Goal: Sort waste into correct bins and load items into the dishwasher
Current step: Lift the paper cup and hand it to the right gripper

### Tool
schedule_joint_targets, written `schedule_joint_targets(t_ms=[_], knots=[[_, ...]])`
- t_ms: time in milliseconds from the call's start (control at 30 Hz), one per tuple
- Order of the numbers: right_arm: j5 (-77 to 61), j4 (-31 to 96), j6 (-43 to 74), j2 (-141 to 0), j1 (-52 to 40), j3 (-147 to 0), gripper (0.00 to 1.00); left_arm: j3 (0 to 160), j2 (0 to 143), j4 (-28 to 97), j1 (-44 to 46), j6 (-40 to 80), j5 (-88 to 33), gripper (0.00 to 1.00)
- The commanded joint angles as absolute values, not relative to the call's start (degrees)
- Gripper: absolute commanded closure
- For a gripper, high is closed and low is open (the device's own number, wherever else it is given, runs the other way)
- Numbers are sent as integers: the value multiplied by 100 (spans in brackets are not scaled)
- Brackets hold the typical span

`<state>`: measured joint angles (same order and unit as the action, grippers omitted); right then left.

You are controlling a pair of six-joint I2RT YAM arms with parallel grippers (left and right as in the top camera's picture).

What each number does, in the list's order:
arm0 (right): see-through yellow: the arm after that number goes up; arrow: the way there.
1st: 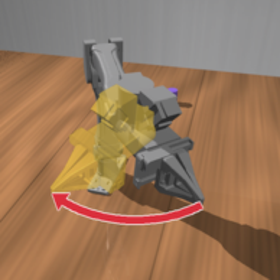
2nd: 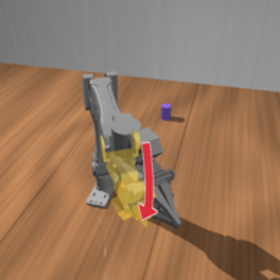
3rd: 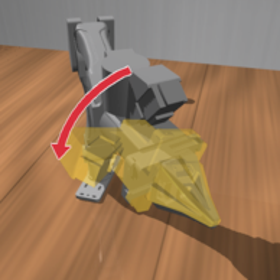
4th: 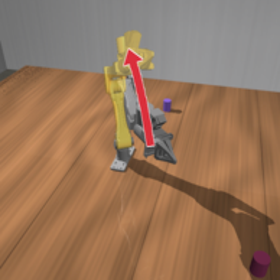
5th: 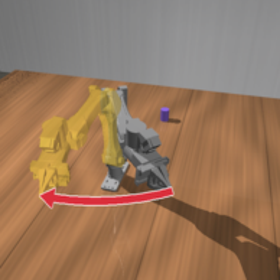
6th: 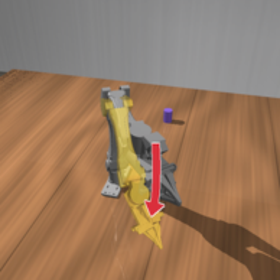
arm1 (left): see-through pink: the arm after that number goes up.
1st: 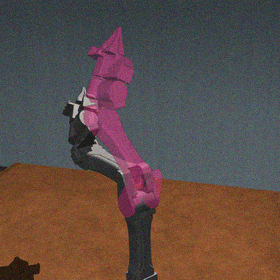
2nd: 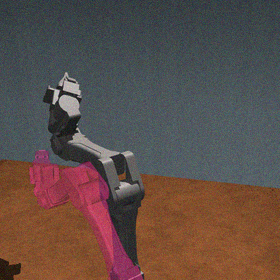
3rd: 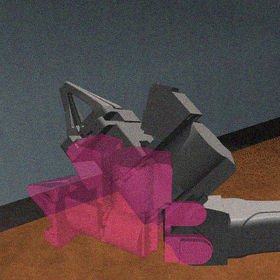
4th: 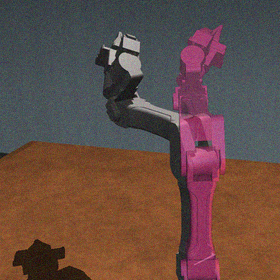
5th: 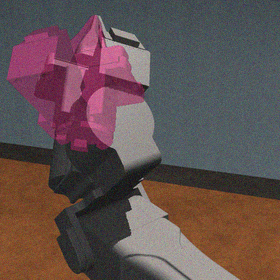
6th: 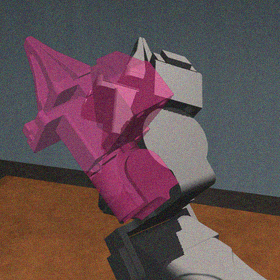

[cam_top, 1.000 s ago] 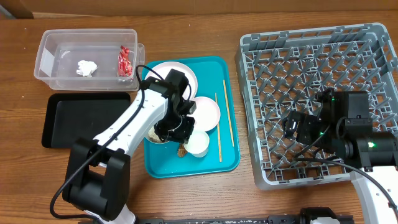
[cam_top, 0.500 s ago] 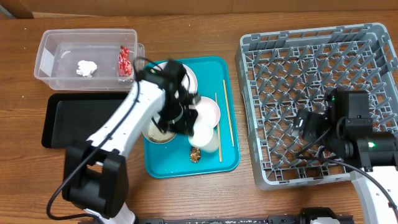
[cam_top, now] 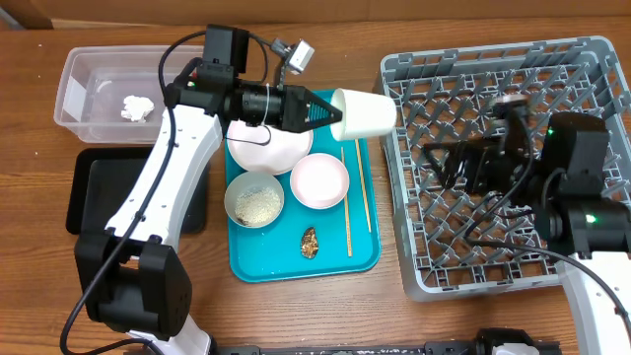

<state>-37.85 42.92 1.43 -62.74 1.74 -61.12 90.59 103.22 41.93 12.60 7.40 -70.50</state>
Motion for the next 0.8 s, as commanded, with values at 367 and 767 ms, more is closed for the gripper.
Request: schedule_joint_targets(t_ms=[367,767], knots=[[-6654,3496,-1096,-6687,167,-6285,0,9159,10379,4176,1643,1100,-8204,96],[-7461,2842,-1096,-6923,167,-6285,0,9159,10379,4174,1992,1100,-8193,96]])
